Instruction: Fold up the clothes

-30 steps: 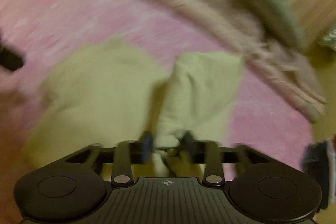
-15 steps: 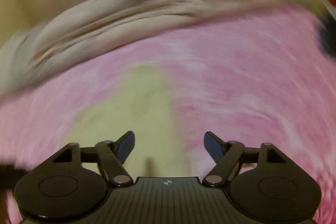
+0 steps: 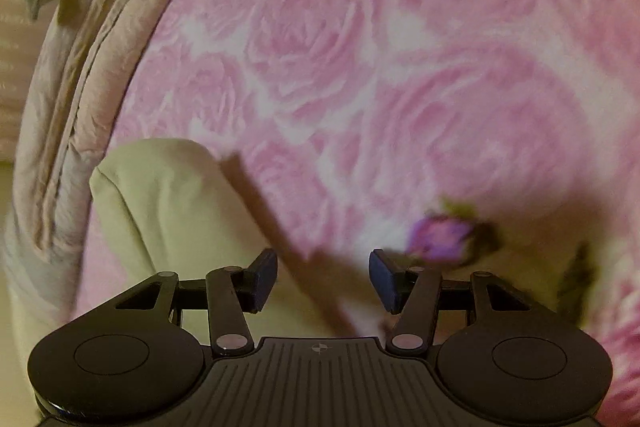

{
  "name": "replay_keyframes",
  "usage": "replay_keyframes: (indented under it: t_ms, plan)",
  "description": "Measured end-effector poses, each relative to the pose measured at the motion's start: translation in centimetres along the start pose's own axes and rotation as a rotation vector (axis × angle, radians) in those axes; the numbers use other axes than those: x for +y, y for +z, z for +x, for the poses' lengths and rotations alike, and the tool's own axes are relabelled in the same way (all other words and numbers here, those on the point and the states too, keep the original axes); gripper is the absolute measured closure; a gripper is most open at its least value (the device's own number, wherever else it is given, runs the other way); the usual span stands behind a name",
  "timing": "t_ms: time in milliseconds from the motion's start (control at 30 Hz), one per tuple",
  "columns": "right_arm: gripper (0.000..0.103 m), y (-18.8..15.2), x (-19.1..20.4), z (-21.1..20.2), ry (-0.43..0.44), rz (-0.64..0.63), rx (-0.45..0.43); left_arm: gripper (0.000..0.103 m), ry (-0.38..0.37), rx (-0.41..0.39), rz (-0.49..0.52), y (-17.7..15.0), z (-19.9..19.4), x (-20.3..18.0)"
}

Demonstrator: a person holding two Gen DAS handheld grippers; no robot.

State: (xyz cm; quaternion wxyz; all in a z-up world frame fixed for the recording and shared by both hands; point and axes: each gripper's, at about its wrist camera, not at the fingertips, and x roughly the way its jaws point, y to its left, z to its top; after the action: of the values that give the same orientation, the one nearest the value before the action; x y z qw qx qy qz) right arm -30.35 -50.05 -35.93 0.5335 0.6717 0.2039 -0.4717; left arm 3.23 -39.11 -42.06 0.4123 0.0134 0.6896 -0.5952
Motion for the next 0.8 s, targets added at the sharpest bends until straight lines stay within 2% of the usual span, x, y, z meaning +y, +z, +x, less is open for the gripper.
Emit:
replay_keyframes:
  t_ms: [67, 133, 300, 400, 500, 600, 667, 733, 800]
  plan:
    - [0.047, 0.1, -0.2, 0.5, 0.007, 0.039, 0.015, 0.080, -0.041, -0.005, -0.023, -0.1, 0.2, 0.2]
    - [0.047, 0.1, -0.1, 0.5, 0.016, 0.059, 0.025, 0.086, -0.068, -0.028, -0.019, -0.3, -0.3, -0.1]
    - [0.047, -0.4, 2.3, 0.2, 0.035, -0.040, 0.045, 0.087, -0.032, -0.168, 0.138, -1.0, -6.3, -3.1]
    - [0.047, -2.7, 5.3, 1.0, 0.037, -0.184, 0.056, 0.087, 0.034, -0.227, 0.162, -1.2, -9.8, -2.6]
    - [0.047, -5.0, 8.3, 1.9, 0.037, -0.327, 0.065, 0.087, 0.110, -0.253, 0.122, -1.3, -11.5, -0.1]
    - [0.047, -7.9, 9.8, 3.7, 0.008, -0.470, 0.034, 0.087, 0.147, -0.273, 0.117, -1.5, -11.7, 2.0]
    - [0.047, -9.3, 10.2, 4.5, -0.023, -0.560, 0.006, 0.087, 0.165, -0.269, 0.093, -1.7, -11.0, 3.2]
    - [0.043, -10.4, 10.4, 5.0, -0.044, -0.638, -0.016, 0.086, 0.178, -0.265, 0.068, -1.8, -10.4, 4.2]
    - [0.041, -11.0, 10.3, 5.1, -0.047, -0.697, -0.019, 0.083, 0.160, -0.267, 0.034, -1.8, -10.8, 4.5]
